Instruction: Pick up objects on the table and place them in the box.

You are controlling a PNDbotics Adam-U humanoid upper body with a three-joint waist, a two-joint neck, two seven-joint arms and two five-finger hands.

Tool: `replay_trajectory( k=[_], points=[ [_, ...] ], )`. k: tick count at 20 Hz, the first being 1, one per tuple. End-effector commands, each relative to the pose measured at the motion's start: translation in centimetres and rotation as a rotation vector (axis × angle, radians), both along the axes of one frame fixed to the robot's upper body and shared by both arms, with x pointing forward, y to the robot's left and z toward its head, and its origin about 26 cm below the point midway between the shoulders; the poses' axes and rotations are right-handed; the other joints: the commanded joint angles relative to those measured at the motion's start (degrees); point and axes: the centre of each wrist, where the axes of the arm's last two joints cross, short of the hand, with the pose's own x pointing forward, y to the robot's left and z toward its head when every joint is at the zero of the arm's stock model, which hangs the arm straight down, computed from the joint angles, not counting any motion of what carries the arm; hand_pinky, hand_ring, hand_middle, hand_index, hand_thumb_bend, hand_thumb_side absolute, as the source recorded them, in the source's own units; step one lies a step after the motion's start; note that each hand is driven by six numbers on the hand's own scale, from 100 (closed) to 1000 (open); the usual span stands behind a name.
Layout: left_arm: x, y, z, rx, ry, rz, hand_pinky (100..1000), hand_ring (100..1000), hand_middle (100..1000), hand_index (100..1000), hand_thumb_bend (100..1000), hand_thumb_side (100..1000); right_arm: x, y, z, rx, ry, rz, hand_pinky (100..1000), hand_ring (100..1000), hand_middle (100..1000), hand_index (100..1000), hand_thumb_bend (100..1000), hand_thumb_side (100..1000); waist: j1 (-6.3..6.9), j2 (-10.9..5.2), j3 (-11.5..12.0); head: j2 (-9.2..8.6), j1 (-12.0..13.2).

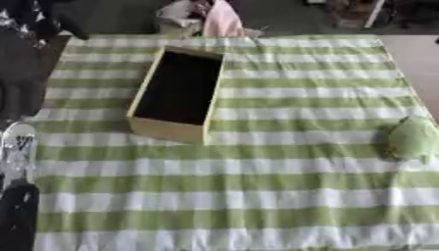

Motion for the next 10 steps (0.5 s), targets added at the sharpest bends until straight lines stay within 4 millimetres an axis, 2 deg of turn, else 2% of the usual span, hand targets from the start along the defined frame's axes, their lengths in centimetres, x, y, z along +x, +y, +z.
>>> replay_trajectory(
  k=[1,10],
  points=[
    [-0.3,0.0,0.9,0.022,-0.029,-0.005,513,741,696,787,100,732,-0.2,-0.2,1.4,-0.041,-0.004,0.002,943,868,840,880,100,1000,-0.19,-0.60,0.0,-0.22,-0.2],
    [-0.3,-0.1,0.8,0.025,-0.024,-0.018,513,743,698,787,100,733,1.0,3.0,1.9,-0.031,0.010,0.121,928,858,835,878,100,1000,-0.25,-0.72,0.4,-0.31,-0.9]
  ],
)
